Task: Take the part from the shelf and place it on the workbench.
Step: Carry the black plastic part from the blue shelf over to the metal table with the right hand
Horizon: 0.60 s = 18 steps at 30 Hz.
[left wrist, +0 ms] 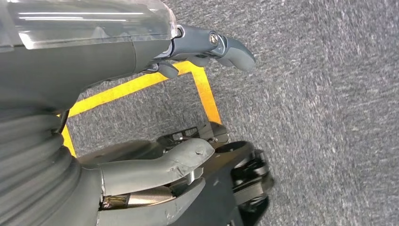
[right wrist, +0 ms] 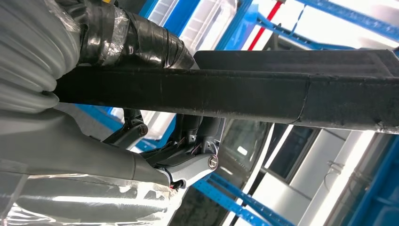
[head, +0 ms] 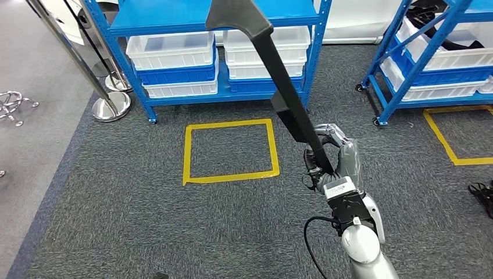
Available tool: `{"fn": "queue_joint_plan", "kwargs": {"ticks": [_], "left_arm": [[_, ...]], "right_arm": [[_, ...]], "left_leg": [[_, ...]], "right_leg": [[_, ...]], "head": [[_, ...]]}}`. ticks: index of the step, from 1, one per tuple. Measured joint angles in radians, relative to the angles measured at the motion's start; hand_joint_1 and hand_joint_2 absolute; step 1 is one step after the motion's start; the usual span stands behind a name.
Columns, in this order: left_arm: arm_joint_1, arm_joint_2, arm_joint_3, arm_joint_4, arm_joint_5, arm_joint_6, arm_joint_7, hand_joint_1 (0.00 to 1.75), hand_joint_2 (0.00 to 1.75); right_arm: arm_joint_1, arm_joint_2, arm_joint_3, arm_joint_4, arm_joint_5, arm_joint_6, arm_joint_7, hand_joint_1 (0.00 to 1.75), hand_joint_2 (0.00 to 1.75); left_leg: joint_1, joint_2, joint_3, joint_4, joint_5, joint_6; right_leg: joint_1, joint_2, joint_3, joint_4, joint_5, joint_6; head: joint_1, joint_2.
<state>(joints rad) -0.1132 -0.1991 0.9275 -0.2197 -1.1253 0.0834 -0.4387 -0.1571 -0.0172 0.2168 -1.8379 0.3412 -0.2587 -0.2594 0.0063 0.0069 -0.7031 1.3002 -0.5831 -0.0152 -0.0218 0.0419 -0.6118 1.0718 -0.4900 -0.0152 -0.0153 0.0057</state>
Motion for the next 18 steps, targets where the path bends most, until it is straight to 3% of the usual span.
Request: {"fn": "queue_joint_plan", "kwargs": {"ticks": [2, 3, 5, 6, 8, 10, 12, 14, 15, 16, 18], "left_arm": [[0.001, 0.0, 0.0, 0.0, 0.002, 0.0, 0.0, 0.0, 1.75], [0.001, 0.0, 0.0, 0.0, 0.003, 0.0, 0.0, 0.0, 1.75], [0.002, 0.0, 0.001, 0.0, 0.004, 0.001, 0.0, 0.0, 1.75], [0.002, 0.0, 0.002, 0.0, 0.004, 0.002, 0.001, 0.0, 1.75], [0.002, 0.001, 0.003, 0.0, 0.004, 0.002, 0.001, 0.0, 1.75], [0.001, 0.001, 0.003, 0.0, 0.003, 0.002, 0.002, 0.0, 1.75], [0.002, 0.001, 0.003, 0.0, 0.002, 0.001, 0.003, 0.0, 1.75], [0.003, 0.001, 0.003, 0.0, 0.003, 0.0, 0.005, 0.0, 1.75], [0.003, 0.001, 0.003, 0.0, 0.004, -0.001, 0.007, 0.0, 1.75], [0.002, 0.001, 0.003, 0.0, 0.004, -0.002, 0.007, 0.0, 1.75], [0.002, 0.0, 0.004, 0.0, 0.005, -0.003, 0.008, 0.0, 1.75]], "right_arm": [[0.001, 0.0, -0.005, -0.001, 0.002, -0.002, 0.0, 1.75, 1.75], [0.001, 0.0, -0.007, -0.002, 0.002, -0.004, 0.0, 1.75, 1.75], [0.0, 0.0, -0.013, -0.004, 0.003, -0.009, 0.0, 1.75, 1.75], [0.001, 0.0, -0.017, -0.005, 0.004, -0.011, 0.0, 1.75, 1.75], [0.003, -0.001, -0.027, -0.007, 0.006, -0.012, 0.002, 1.75, 1.75], [-0.001, -0.006, -0.042, -0.008, 0.017, -0.01, 0.009, 1.75, 1.75], [-0.01, -0.015, -0.054, -0.008, 0.037, -0.005, 0.022, 1.75, 1.75], [-0.015, -0.027, -0.062, -0.007, 0.06, 0.005, 0.036, 1.75, 1.75], [-0.016, -0.034, -0.066, -0.007, 0.07, 0.009, 0.042, 1.75, 1.75], [-0.017, -0.042, -0.069, -0.007, 0.08, 0.013, 0.048, 1.75, 1.75], [-0.023, -0.053, -0.072, -0.007, 0.094, 0.015, 0.055, 1.75, 1.75]], "left_leg": [[0.001, -0.016, 0.05, -0.098, 0.063, 0.006], [0.001, -0.041, 0.083, -0.162, 0.088, 0.009], [-0.001, -0.083, 0.124, -0.246, 0.11, 0.017], [-0.004, -0.091, 0.129, -0.258, 0.107, 0.02], [-0.006, -0.07, 0.135, -0.279, 0.114, 0.029], [-0.005, -0.043, 0.145, -0.308, 0.128, 0.043], [-0.008, -0.016, 0.148, -0.32, 0.133, 0.053], [-0.012, 0.011, 0.145, -0.315, 0.131, 0.057], [-0.013, 0.024, 0.142, -0.311, 0.129, 0.058], [-0.013, 0.036, 0.14, -0.305, 0.126, 0.057], [-0.012, 0.057, 0.136, -0.29, 0.117, 0.052]], "right_leg": [[-0.001, 0.018, 0.002, 0.0, 0.001, 0.002], [-0.002, 0.026, 0.001, -0.001, 0.003, 0.004], [-0.009, 0.045, -0.004, -0.003, 0.009, 0.014], [-0.013, 0.056, -0.008, -0.006, 0.013, 0.021], [-0.018, 0.068, -0.014, -0.014, 0.021, 0.036], [-0.013, 0.029, -0.027, 0.007, 0.002, 0.041], [-0.007, -0.02, -0.069, 0.099, -0.057, 0.041], [-0.006, -0.031, -0.116, 0.203, -0.099, 0.045], [-0.007, -0.033, -0.121, 0.22, -0.097, 0.047], [-0.007, -0.038, -0.106, 0.199, -0.077, 0.048], [-0.005, -0.067, -0.041, 0.086, -0.026, 0.048]], "head": [[0.0, 0.0], [0.0, 0.0], [0.0, 0.0], [0.0, 0.0], [0.0, 0.0], [0.001, 0.0], [0.001, 0.0], [0.001, 0.0], [0.001, 0.0], [0.001, 0.0], [0.001, 0.0]]}}
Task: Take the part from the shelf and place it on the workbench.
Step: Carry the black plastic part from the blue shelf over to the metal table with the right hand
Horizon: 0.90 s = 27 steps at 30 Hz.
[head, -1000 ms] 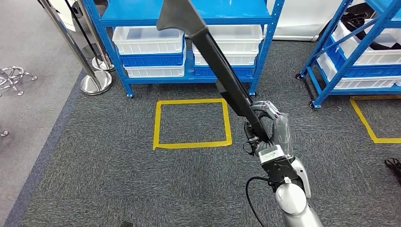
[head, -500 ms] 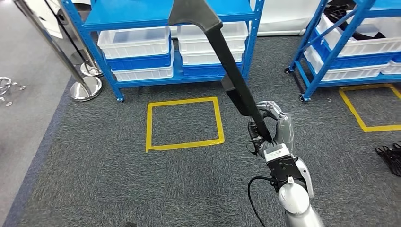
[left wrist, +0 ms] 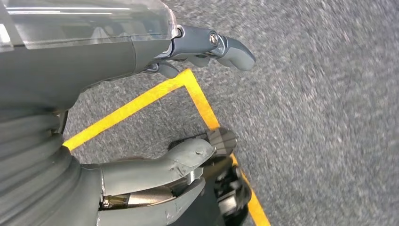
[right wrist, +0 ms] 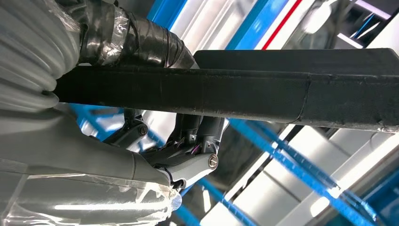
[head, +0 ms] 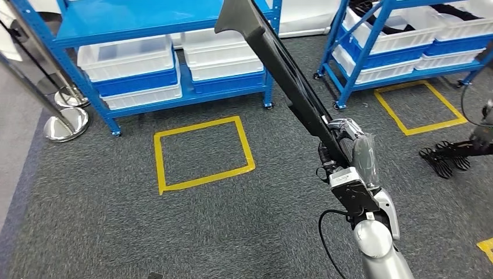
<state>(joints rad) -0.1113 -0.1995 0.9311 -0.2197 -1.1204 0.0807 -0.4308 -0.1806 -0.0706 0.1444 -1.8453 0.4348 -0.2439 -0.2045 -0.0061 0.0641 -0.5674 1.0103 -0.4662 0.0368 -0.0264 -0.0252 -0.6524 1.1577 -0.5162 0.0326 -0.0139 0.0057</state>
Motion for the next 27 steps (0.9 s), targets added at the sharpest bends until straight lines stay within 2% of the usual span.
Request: {"fn": "queue_joint_plan", "kwargs": {"ticks": [2, 3, 5, 7, 9, 11, 12, 13, 14, 16, 17, 18, 19, 20, 21, 22, 23, 24, 25, 26, 27], "left_arm": [[-0.001, -0.001, 0.0, 0.0, 0.001, 0.0, 0.0, 0.0, 1.75], [-0.002, -0.001, 0.001, 0.0, 0.001, -0.001, 0.0, 0.0, 1.75], [-0.003, -0.001, 0.002, 0.0, 0.003, -0.001, 0.001, 0.0, 1.75], [-0.004, -0.001, 0.002, 0.0, 0.004, -0.001, 0.001, 0.0, 1.75], [-0.003, -0.001, 0.003, 0.0, 0.005, -0.001, 0.001, 0.0, 1.75], [0.0, -0.001, 0.004, 0.0, 0.005, -0.001, 0.001, 0.0, 1.75], [0.001, -0.001, 0.004, 0.0, 0.006, -0.001, 0.001, 0.0, 1.75], [0.001, -0.001, 0.005, 0.0, 0.006, -0.002, 0.001, 0.0, 1.75], [0.001, -0.001, 0.005, 0.0, 0.006, -0.003, 0.001, 0.0, 1.75], [0.001, -0.001, 0.007, 0.0, 0.006, -0.004, 0.002, 0.0, 1.75], [0.001, -0.001, 0.009, 0.0, 0.007, -0.004, 0.002, 0.0, 1.75], [0.001, 0.0, 0.01, 0.0, 0.007, -0.005, 0.003, 0.0, 1.75], [0.001, 0.0, 0.011, 0.0, 0.007, -0.005, 0.004, 0.0, 1.75], [0.0, 0.0, 0.012, 0.0, 0.008, -0.005, 0.004, 0.0, 1.75], [-0.001, 0.0, 0.013, 0.0, 0.009, -0.006, 0.005, 0.0, 1.75], [-0.002, -0.001, 0.013, 0.0, 0.009, -0.006, 0.005, 0.0, 1.75], [-0.002, -0.001, 0.013, 0.0, 0.01, -0.006, 0.005, 0.0, 1.75], [0.0, -0.002, 0.015, 0.0, 0.011, -0.006, 0.005, 0.0, 1.75], [0.002, -0.002, 0.016, 0.0, 0.013, -0.006, 0.005, 0.0, 1.75], [0.005, -0.002, 0.017, 0.0, 0.015, -0.006, 0.005, 0.0, 1.75], [0.007, -0.002, 0.018, 0.0, 0.017, -0.006, 0.005, 0.0, 1.75]], "right_arm": [[-0.007, -0.007, -0.002, -0.002, 0.006, 0.0, 0.003, 1.75, 1.75], [-0.01, -0.008, -0.003, -0.004, 0.008, 0.0, 0.003, 1.75, 1.75], [-0.011, -0.014, -0.007, -0.008, 0.011, -0.001, 0.005, 1.75, 1.75], [-0.013, -0.019, -0.01, -0.01, 0.014, -0.001, 0.005, 1.75, 1.75], [-0.015, -0.022, -0.012, -0.012, 0.014, -0.001, 0.006, 1.75, 1.75], [-0.015, -0.023, -0.012, -0.012, 0.016, -0.002, 0.007, 1.75, 1.75], [-0.015, -0.023, -0.013, -0.012, 0.017, -0.002, 0.008, 1.75, 1.75], [-0.015, -0.025, -0.014, -0.012, 0.018, -0.002, 0.011, 1.75, 1.75], [-0.015, -0.027, -0.015, -0.013, 0.019, -0.002, 0.015, 1.75, 1.75], [-0.016, -0.031, -0.02, -0.016, 0.019, -0.003, 0.019, 1.75, 1.75], [-0.018, -0.033, -0.022, -0.018, 0.019, -0.003, 0.021, 1.75, 1.75], [-0.019, -0.035, -0.025, -0.019, 0.019, -0.004, 0.022, 1.75, 1.75], [-0.019, -0.038, -0.027, -0.02, 0.018, -0.004, 0.023, 1.75, 1.75], [-0.017, -0.042, -0.031, -0.023, 0.016, -0.004, 0.025, 1.75, 1.75], [-0.014, -0.046, -0.035, -0.026, 0.015, -0.004, 0.026, 1.75, 1.75], [-0.011, -0.052, -0.041, -0.031, 0.012, -0.005, 0.028, 1.75, 1.75], [-0.008, -0.057, -0.048, -0.037, 0.007, -0.006, 0.029, 1.75, 1.75], [-0.005, -0.062, -0.055, -0.042, 0.001, -0.007, 0.03, 1.75, 1.75], [-0.001, -0.065, -0.064, -0.046, -0.007, -0.007, 0.03, 1.75, 1.75], [0.006, -0.067, -0.074, -0.051, -0.014, -0.008, 0.03, 1.75, 1.75], [0.014, -0.069, -0.083, -0.055, -0.019, -0.008, 0.029, 1.75, 1.75]], "left_leg": [[-0.004, 0.016, -0.004, 0.018, -0.011, -0.01], [-0.006, 0.024, -0.006, 0.023, -0.015, -0.016], [-0.006, 0.034, -0.004, 0.026, -0.018, -0.025], [-0.001, 0.005, -0.012, 0.05, -0.041, -0.037], [0.007, -0.039, -0.051, 0.145, -0.101, -0.048], [0.011, -0.053, -0.104, 0.266, -0.151, -0.053], [0.011, -0.054, -0.116, 0.293, -0.152, -0.053], [0.012, -0.056, -0.111, 0.281, -0.132, -0.051], [0.012, -0.063, -0.089, 0.233, -0.097, -0.047], [0.012, -0.108, -0.03, 0.103, -0.034, -0.036], [0.012, -0.131, -0.01, 0.059, -0.018, -0.032], [0.011, -0.146, -0.001, 0.037, -0.016, -0.03], [0.009, -0.146, 0.002, 0.031, -0.017, -0.028], [0.008, -0.135, 0.004, 0.021, -0.015, -0.025], [0.009, -0.121, 0.008, 0.008, -0.01, -0.02], [0.01, -0.108, 0.013, -0.006, -0.005, -0.013], [0.012, -0.094, 0.016, -0.019, 0.001, -0.006], [0.011, -0.08, 0.018, -0.024, 0.004, -0.001], [0.009, -0.067, 0.017, -0.025, 0.004, 0.003], [0.007, -0.053, 0.016, -0.024, 0.004, 0.005], [0.006, -0.039, 0.014, -0.022, 0.002, 0.005]], "right_leg": [[0.006, -0.026, 0.043, -0.082, 0.022, -0.008], [0.009, -0.029, 0.045, -0.092, 0.02, -0.014], [0.01, -0.008, 0.042, -0.092, 0.026, -0.025], [0.005, 0.009, 0.041, -0.095, 0.031, -0.034], [0.002, 0.027, 0.04, -0.097, 0.035, -0.039], [0.003, 0.049, 0.038, -0.096, 0.036, -0.042], [0.003, 0.061, 0.038, -0.096, 0.037, -0.042], [0.004, 0.074, 0.039, -0.096, 0.037, -0.041], [0.003, 0.087, 0.04, -0.096, 0.038, -0.041], [0.001, 0.112, 0.04, -0.097, 0.04, -0.037], [-0.001, 0.124, 0.037, -0.097, 0.043, -0.032], [-0.005, 0.134, 0.032, -0.098, 0.046, -0.026], [-0.008, 0.146, 0.027, -0.101, 0.051, -0.019], [-0.01, 0.156, 0.024, -0.105, 0.056, -0.011], [-0.01, 0.148, 0.02, -0.105, 0.056, -0.005], [-0.006, 0.127, 0.014, -0.096, 0.047, -0.001], [-0.002, 0.097, 0.001, -0.068, 0.026, 0.001], [0.001, 0.064, -0.021, -0.02, -0.005, 0.0], [0.003, 0.046, -0.047, 0.039, -0.037, 0.0], [0.003, 0.039, -0.071, 0.094, -0.061, 0.0], [0.003, 0.036, -0.083, 0.126, -0.069, 0.001]], "head": [[0.0, 0.0], [0.0, 0.0], [0.0, 0.0], [0.0, 0.0], [-0.001, 0.0], [-0.001, 0.0], [-0.001, 0.0], [-0.001, 0.0], [-0.001, 0.0], [0.0, 0.0], [0.0, 0.0], [0.0, 0.0], [-0.001, 0.0], [-0.001, 0.0], [0.0, 0.0], [0.0, 0.0], [0.001, 0.0], [0.002, 0.0], [0.002, 0.0], [0.002, 0.0], [0.002, 0.0]]}}
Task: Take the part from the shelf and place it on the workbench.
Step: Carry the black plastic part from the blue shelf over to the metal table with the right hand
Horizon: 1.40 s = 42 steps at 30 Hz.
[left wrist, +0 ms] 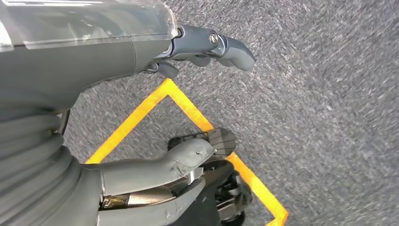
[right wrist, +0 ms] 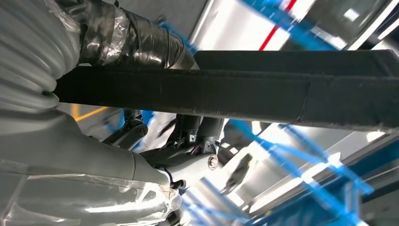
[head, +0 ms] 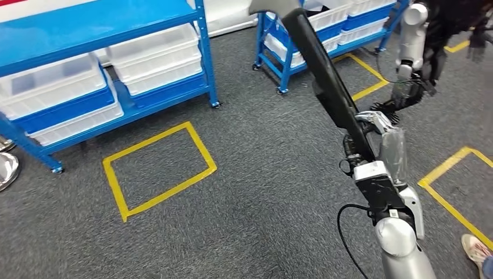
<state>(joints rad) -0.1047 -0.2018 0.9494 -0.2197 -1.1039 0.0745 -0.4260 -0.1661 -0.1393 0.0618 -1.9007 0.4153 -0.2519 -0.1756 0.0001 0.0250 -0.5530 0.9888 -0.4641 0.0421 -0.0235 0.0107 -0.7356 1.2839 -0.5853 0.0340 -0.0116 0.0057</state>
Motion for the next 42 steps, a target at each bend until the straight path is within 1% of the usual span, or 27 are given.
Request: {"fn": "queue_joint_plan", "kwargs": {"ticks": [1, 2, 4, 6, 7, 9, 11, 13, 15, 16, 17, 18, 20, 22, 24, 26, 28, 30, 31, 32, 33, 34, 36, 37, 39, 40, 42], "left_arm": [[0.001, 0.0, 0.001, 0.0, 0.001, 0.0, 0.0, 0.0, 1.75], [0.001, 0.0, 0.001, 0.0, 0.002, 0.0, -0.001, 0.0, 1.75], [0.0, 0.0, 0.001, 0.0, 0.003, -0.001, -0.001, 0.0, 1.75], [-0.001, 0.0, 0.001, 0.0, 0.003, -0.001, -0.002, 0.0, 1.75], [-0.002, 0.0, 0.001, 0.0, 0.004, -0.001, -0.003, 0.0, 1.75], [-0.002, 0.0, 0.002, 0.0, 0.004, -0.001, -0.004, 0.0, 1.75], [-0.003, 0.0, 0.002, 0.0, 0.004, -0.001, -0.004, 0.0, 1.75], [-0.002, 0.0, 0.002, 0.0, 0.004, -0.001, -0.005, 0.0, 1.75], [0.001, 0.0, 0.003, 0.0, 0.005, -0.001, -0.004, 0.0, 1.75], [0.002, 0.0, 0.004, 0.0, 0.005, -0.001, -0.004, 0.0, 1.75], [0.003, 0.0, 0.004, 0.0, 0.005, -0.001, -0.004, 0.0, 1.75], [0.003, 0.0, 0.005, 0.0, 0.005, -0.001, -0.004, 0.0, 1.75], [0.002, 0.0, 0.007, 0.0, 0.006, -0.001, -0.004, 0.0, 1.75], [0.001, 0.001, 0.008, 0.0, 0.006, -0.001, -0.003, 0.0, 1.75], [0.0, 0.001, 0.009, 0.0, 0.008, -0.001, -0.003, 0.0, 1.75], [-0.001, 0.0, 0.01, 0.0, 0.011, -0.002, -0.003, 0.0, 1.75], [0.002, -0.002, 0.012, 0.0, 0.013, -0.002, -0.003, 0.0, 1.75], [0.006, -0.002, 0.016, 0.0, 0.015, -0.003, -0.003, 0.0, 1.75], [0.006, -0.002, 0.017, 0.0, 0.016, -0.004, -0.002, 0.0, 1.75], [0.006, -0.002, 0.017, 0.0, 0.016, -0.004, -0.002, 0.0, 1.75], [0.006, -0.002, 0.018, 0.0, 0.016, -0.004, -0.002, 0.0, 1.75], [0.006, -0.003, 0.018, 0.0, 0.016, -0.005, -0.002, 0.0, 1.75], [0.004, -0.003, 0.019, 0.0, 0.016, -0.005, -0.002, 0.0, 1.75], [0.003, -0.003, 0.02, 0.0, 0.016, -0.005, -0.002, 0.0, 1.75], [0.001, -0.003, 0.023, 0.0, 0.018, -0.005, -0.002, 0.0, 1.75], [-0.001, -0.003, 0.024, 0.0, 0.018, -0.005, -0.002, 0.0, 1.75], [-0.002, -0.003, 0.025, 0.0, 0.019, -0.005, -0.002, 0.0, 1.75]], "right_arm": [[0.009, -0.001, -0.008, -0.004, -0.003, 0.0, -0.002, 1.75, 1.75], [0.015, -0.002, -0.014, -0.009, -0.006, 0.0, -0.004, 1.75, 1.75], [0.02, -0.002, -0.023, -0.02, -0.009, 0.0, -0.009, 1.75, 1.75], [0.025, -0.002, -0.032, -0.031, -0.013, -0.001, -0.012, 1.75, 1.75], [0.028, -0.002, -0.036, -0.035, -0.014, -0.001, -0.013, 1.75, 1.75], [0.036, -0.002, -0.045, -0.041, -0.015, -0.001, -0.013, 1.75, 1.75], [0.042, -0.002, -0.052, -0.049, -0.017, -0.003, -0.014, 1.75, 1.75], [0.046, -0.002, -0.057, -0.055, -0.018, -0.005, -0.016, 1.75, 1.75], [0.051, -0.002, -0.061, -0.056, -0.019, -0.005, -0.016, 1.75, 1.75], [0.055, -0.002, -0.063, -0.057, -0.019, -0.005, -0.016, 1.75, 1.75], [0.059, -0.002, -0.066, -0.057, -0.019, -0.005, -0.015, 1.75, 1.75], [0.061, -0.002, -0.069, -0.059, -0.019, -0.005, -0.015, 1.75, 1.75], [0.062, -0.002, -0.072, -0.063, -0.019, -0.005, -0.015, 1.75, 1.75], [0.063, -0.002, -0.074, -0.065, -0.019, -0.005, -0.014, 1.75, 1.75], [0.069, -0.003, -0.078, -0.068, -0.018, -0.005, -0.014, 1.75, 1.75], [0.075, -0.008, -0.089, -0.071, -0.017, -0.004, -0.014, 1.75, 1.75], [0.078, -0.014, -0.1, -0.073, -0.015, -0.002, -0.012, 1.75, 1.75], [0.082, -0.018, -0.108, -0.072, -0.011, 0.002, -0.009, 1.75, 1.75], [0.084, -0.021, -0.113, -0.072, -0.009, 0.005, -0.007, 1.75, 1.75], [0.085, -0.025, -0.118, -0.072, -0.006, 0.007, -0.006, 1.75, 1.75], [0.086, -0.029, -0.122, -0.072, -0.003, 0.01, -0.005, 1.75, 1.75], [0.085, -0.032, -0.125, -0.073, -0.001, 0.013, -0.004, 1.75, 1.75], [0.084, -0.037, -0.13, -0.075, 0.004, 0.019, -0.002, 1.75, 1.75], [0.084, -0.039, -0.132, -0.076, 0.005, 0.02, 0.0, 1.75, 1.75], [0.085, -0.042, -0.137, -0.078, 0.013, 0.022, 0.004, 1.75, 1.75], [0.086, -0.044, -0.139, -0.078, 0.017, 0.022, 0.005, 1.75, 1.75], [0.086, -0.048, -0.145, -0.081, 0.022, 0.023, 0.007, 1.75, 1.75]], "left_leg": [[-0.001, 0.014, -0.001, 0.003, -0.002, 0.0], [0.0, 0.027, -0.003, 0.007, -0.005, -0.002], [-0.003, 0.051, -0.006, 0.022, -0.015, -0.01], [-0.009, 0.07, -0.007, 0.037, -0.027, -0.021], [-0.011, 0.079, -0.007, 0.041, -0.03, -0.025], [-0.01, 0.089, -0.005, 0.045, -0.036, -0.033], [-0.004, 0.051, -0.019, 0.083, -0.07, -0.045], [0.002, -0.001, -0.063, 0.19, -0.134, -0.054], [0.003, -0.014, -0.11, 0.297, -0.173, -0.056], [0.003, -0.015, -0.115, 0.308, -0.165, -0.054], [0.003, -0.019, -0.102, 0.281, -0.139, -0.05], [0.003, -0.032, -0.074, 0.221, -0.1, -0.044], [0.003, -0.082, -0.018, 0.099, -0.044, -0.03], [0.002, -0.11, 0.005, 0.049, -0.034, -0.023], [0.003, -0.09, 0.011, 0.03, -0.031, -0.02], [0.007, -0.064, 0.016, 0.006, -0.022, -0.011], [0.007, -0.038, 0.016, -0.003, -0.016, -0.003], [0.005, -0.008, 0.014, 0.0, -0.018, -0.001], [0.005, 0.007, 0.013, 0.003, -0.02, -0.001], [0.005, 0.021, 0.012, 0.006, -0.023, -0.002], [0.005, 0.034, 0.011, 0.011, -0.027, -0.005], [0.005, 0.045, 0.011, 0.018, -0.032, -0.01], [-0.001, 0.064, 0.01, 0.033, -0.044, -0.021], [-0.005, 0.073, 0.01, 0.038, -0.047, -0.025], [-0.007, 0.09, 0.012, 0.038, -0.051, -0.032], [-0.004, 0.084, 0.011, 0.044, -0.058, -0.037], [0.001, 0.04, -0.011, 0.101, -0.103, -0.046]], "right_leg": [[0.0, -0.003, 0.003, 0.001, 0.009, 0.001], [0.0, -0.009, 0.025, -0.033, 0.032, 0.003], [0.005, -0.049, 0.094, -0.15, 0.082, 0.002], [0.01, -0.077, 0.131, -0.22, 0.098, -0.008], [0.013, -0.075, 0.131, -0.225, 0.095, -0.014], [0.011, -0.051, 0.127, -0.225, 0.1, -0.025], [0.006, -0.03, 0.124, -0.228, 0.105, -0.035], [0.004, -0.01, 0.122, -0.228, 0.109, -0.041], [0.004, 0.014, 0.12, -0.228, 0.11, -0.044], [0.005, 0.028, 0.12, -0.228, 0.111, -0.044], [0.005, 0.041, 0.121, -0.228, 0.111, -0.044], [0.005, 0.055, 0.122, -0.228, 0.112, -0.043], [0.004, 0.08, 0.121, -0.229, 0.115, -0.037], [-0.002, 0.101, 0.116, -0.232, 0.122, -0.027], [-0.005, 0.116, 0.109, -0.238, 0.129, -0.013], [0.0, 0.075, 0.094, -0.218, 0.111, -0.004], [0.003, 0.016, 0.054, -0.13, 0.054, 0.001], [0.001, 0.0, 0.006, -0.021, 0.008, 0.007], [-0.001, -0.004, -0.001, 0.001, 0.008, 0.01], [-0.002, -0.009, 0.011, -0.017, 0.027, 0.013], [-0.003, -0.021, 0.041, -0.066, 0.057, 0.016], [-0.002, -0.045, 0.076, -0.128, 0.08, 0.017], [0.004, -0.078, 0.121, -0.213, 0.104, 0.007], [0.007, -0.082, 0.124, -0.224, 0.102, 0.0], [0.008, -0.058, 0.119, -0.223, 0.106, -0.014], [0.007, -0.047, 0.118, -0.225, 0.109, -0.02], [0.002, -0.028, 0.116, -0.229, 0.115, -0.031]], "head": [[0.0, 0.0], [0.0, 0.0], [0.0, 0.0], [-0.001, 0.0], [-0.001, 0.0], [-0.001, 0.0], [-0.001, 0.0], [-0.002, 0.0], [-0.002, 0.0], [-0.002, 0.0], [-0.002, 0.0], [-0.001, 0.0], [-0.001, 0.0], [-0.001, 0.0], [-0.002, 0.0], [0.0, 0.0], [0.003, 0.0], [0.003, 0.0], [0.003, 0.0], [0.003, 0.0], [0.003, 0.0], [0.003, 0.0], [0.003, 0.0], [0.003, 0.0], [0.002, 0.0], [0.002, 0.0], [0.002, 0.0]]}}
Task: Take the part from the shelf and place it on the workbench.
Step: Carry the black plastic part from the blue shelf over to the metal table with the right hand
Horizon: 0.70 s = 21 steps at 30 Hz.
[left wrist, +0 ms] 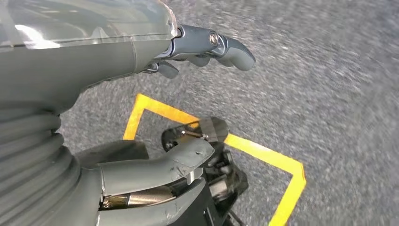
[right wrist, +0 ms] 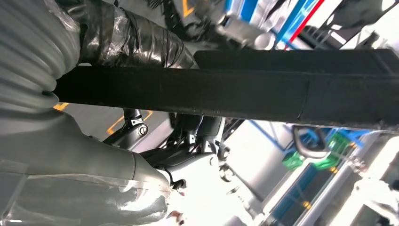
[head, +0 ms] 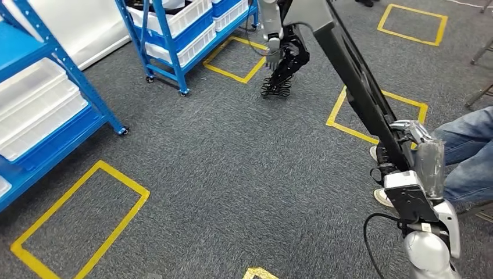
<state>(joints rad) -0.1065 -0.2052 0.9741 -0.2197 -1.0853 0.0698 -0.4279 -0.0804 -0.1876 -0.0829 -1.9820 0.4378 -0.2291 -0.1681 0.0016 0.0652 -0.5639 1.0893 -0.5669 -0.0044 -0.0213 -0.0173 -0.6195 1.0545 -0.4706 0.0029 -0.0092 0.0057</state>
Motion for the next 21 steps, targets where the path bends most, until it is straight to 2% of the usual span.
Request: {"fn": "queue_joint_plan", "kwargs": {"ticks": [1, 3, 4, 5, 6, 7, 8, 9, 10, 11, 12, 13, 14, 15, 16, 17, 18, 19, 20, 21], "left_arm": [[0.001, 0.0, 0.0, 0.0, 0.0, 0.0, 0.0, 0.0, 1.75], [0.004, 0.0, 0.001, 0.0, 0.0, 0.0, 0.0, 0.0, 1.75], [0.006, 0.0, 0.001, 0.0, 0.0, 0.0, 0.0, 0.0, 1.75], [0.007, 0.0, 0.001, 0.0, 0.0, 0.0, 0.0, 0.0, 1.75], [0.007, 0.0, 0.001, 0.0, 0.0, 0.0, 0.0, 0.0, 1.75], [0.007, 0.0, 0.001, 0.0, 0.0, 0.0, 0.0, 0.0, 1.75], [0.006, 0.002, 0.002, 0.0, 0.0, 0.0, 0.0, 0.0, 1.75], [0.006, 0.003, 0.002, 0.0, 0.0, 0.0, 0.0, 0.0, 1.75], [0.006, 0.003, 0.002, 0.0, 0.0, 0.0, 0.0, 0.0, 1.75], [0.005, 0.004, 0.002, 0.0, 0.0, 0.0, 0.0, 0.0, 1.75], [0.005, 0.003, 0.003, 0.0, 0.0, 0.0, 0.0, 0.0, 1.75], [0.004, 0.002, 0.003, 0.0, 0.0, 0.0, 0.0, 0.0, 1.75], [0.004, 0.002, 0.003, 0.0, 0.0, 0.0, 0.0, 0.0, 1.75], [0.004, 0.0, 0.003, 0.0, 0.0, 0.0, 0.0, 0.0, 1.75], [0.004, -0.001, 0.003, 0.0, 0.0, -0.001, 0.0, 0.0, 1.75], [0.005, -0.001, 0.003, 0.0, 0.0, -0.002, 0.001, 0.0, 1.75], [0.006, -0.001, 0.003, 0.0, 0.0, -0.003, 0.001, 0.0, 1.75], [0.008, -0.001, 0.003, 0.0, 0.0, -0.003, 0.001, 0.0, 1.75], [0.008, -0.001, 0.004, 0.0, 0.0, -0.003, 0.001, 0.0, 1.75], [0.008, -0.002, 0.004, 0.0, 0.0, -0.003, 0.001, 0.0, 1.75]], "right_arm": [[0.0, -0.001, -0.001, -0.001, 0.001, 0.0, 0.001, 1.75, 1.75], [0.0, -0.002, -0.002, -0.002, 0.001, 0.001, 0.001, 1.75, 1.75], [0.001, -0.002, -0.002, -0.002, 0.001, 0.002, 0.001, 1.75, 1.75], [0.002, -0.002, -0.002, -0.002, 0.001, 0.002, 0.001, 1.75, 1.75], [0.002, -0.003, -0.002, -0.002, 0.001, 0.003, 0.001, 1.75, 1.75], [0.002, -0.003, -0.003, -0.002, 0.001, 0.004, 0.001, 1.75, 1.75], [0.002, -0.003, -0.003, -0.003, 0.001, 0.004, 0.001, 1.75, 1.75], [0.001, -0.003, -0.003, -0.003, 0.001, 0.004, 0.001, 1.75, 1.75], [0.0, -0.004, -0.004, -0.004, 0.001, 0.004, 0.001, 1.75, 1.75], [0.001, -0.004, -0.004, -0.004, 0.001, 0.004, 0.001, 1.75, 1.75], [0.002, -0.006, -0.005, -0.005, 0.001, 0.003, 0.001, 1.75, 1.75], [0.006, -0.008, -0.006, -0.005, 0.002, 0.003, 0.001, 1.75, 1.75], [0.008, -0.011, -0.008, -0.006, 0.003, 0.003, 0.001, 1.75, 1.75], [0.007, -0.014, -0.01, -0.007, 0.003, 0.002, 0.001, 1.75, 1.75], [0.007, -0.016, -0.012, -0.008, 0.004, 0.002, 0.002, 1.75, 1.75], [0.006, -0.018, -0.015, -0.008, 0.003, 0.002, 0.002, 1.75, 1.75], [0.007, -0.018, -0.018, -0.008, 0.002, 0.002, 0.003, 1.75, 1.75], [0.01, -0.018, -0.02, -0.007, 0.001, 0.003, 0.004, 1.75, 1.75], [0.013, -0.018, -0.022, -0.007, 0.0, 0.003, 0.004, 1.75, 1.75], [0.015, -0.018, -0.024, -0.008, 0.0, 0.003, 0.005, 1.75, 1.75]], "left_leg": [[0.003, -0.028, -0.024, 0.058, -0.035, -0.004], [0.004, -0.051, -0.082, 0.187, -0.091, -0.006], [0.004, -0.054, -0.098, 0.221, -0.095, -0.005], [0.004, -0.056, -0.096, 0.217, -0.078, -0.002], [0.003, -0.061, -0.076, 0.172, -0.044, 0.004], [0.002, -0.076, -0.044, 0.103, -0.004, 0.012], [0.002, -0.106, -0.014, 0.036, 0.027, 0.022], [0.002, -0.132, 0.01, -0.016, 0.046, 0.03], [0.0, -0.152, 0.022, -0.046, 0.052, 0.036], [-0.002, -0.16, 0.025, -0.057, 0.05, 0.039], [-0.001, -0.148, 0.027, -0.069, 0.055, 0.04], [0.001, -0.134, 0.03, -0.08, 0.061, 0.041], [0.004, -0.12, 0.033, -0.092, 0.068, 0.044], [0.007, -0.104, 0.036, -0.104, 0.075, 0.048], [0.007, -0.09, 0.038, -0.109, 0.079, 0.051], [0.007, -0.076, 0.038, -0.111, 0.08, 0.054], [0.006, -0.061, 0.037, -0.11, 0.079, 0.054], [0.006, -0.046, 0.037, -0.109, 0.078, 0.054], [0.006, -0.031, 0.037, -0.107, 0.076, 0.053], [0.007, -0.018, 0.037, -0.105, 0.073, 0.051]], "right_leg": [[-0.001, 0.01, -0.001, -0.001, 0.002, -0.004], [0.0, 0.033, -0.004, 0.0, 0.004, -0.009], [0.001, 0.046, -0.005, 0.0, 0.005, -0.01], [0.002, 0.06, -0.005, 0.0, 0.006, -0.01], [0.004, 0.075, -0.004, 0.0, 0.007, -0.01], [0.004, 0.088, -0.004, 0.0, 0.008, -0.009], [0.004, 0.1, -0.004, 0.0, 0.009, -0.006], [0.003, 0.113, -0.007, 0.0, 0.012, -0.002], [-0.002, 0.124, -0.012, 0.0, 0.015, 0.004], [-0.006, 0.136, -0.018, -0.002, 0.021, 0.013], [-0.008, 0.15, -0.022, -0.006, 0.027, 0.022], [-0.008, 0.148, -0.026, -0.008, 0.029, 0.028], [-0.005, 0.13, -0.032, -0.001, 0.022, 0.034], [-0.001, 0.102, -0.044, 0.024, 0.003, 0.039], [-0.001, 0.067, -0.064, 0.069, -0.027, 0.042], [-0.002, 0.043, -0.09, 0.128, -0.06, 0.046], [-0.003, 0.031, -0.115, 0.187, -0.085, 0.051], [-0.005, 0.025, -0.13, 0.225, -0.095, 0.055], [-0.007, 0.021, -0.129, 0.231, -0.088, 0.059], [-0.009, 0.015, -0.108, 0.198, -0.064, 0.062]], "head": [[0.0, 0.0], [0.0, 0.0], [0.0, 0.0], [0.0, 0.0], [0.0, 0.0], [0.0, 0.0], [0.001, 0.0], [0.0, 0.0], [-0.001, 0.0], [-0.002, 0.0], [-0.003, 0.0], [-0.003, 0.0], [0.0, 0.0], [0.002, 0.0], [0.004, 0.0], [0.006, 0.0], [0.006, 0.0], [0.006, 0.0], [0.006, 0.0], [0.006, 0.0]]}}
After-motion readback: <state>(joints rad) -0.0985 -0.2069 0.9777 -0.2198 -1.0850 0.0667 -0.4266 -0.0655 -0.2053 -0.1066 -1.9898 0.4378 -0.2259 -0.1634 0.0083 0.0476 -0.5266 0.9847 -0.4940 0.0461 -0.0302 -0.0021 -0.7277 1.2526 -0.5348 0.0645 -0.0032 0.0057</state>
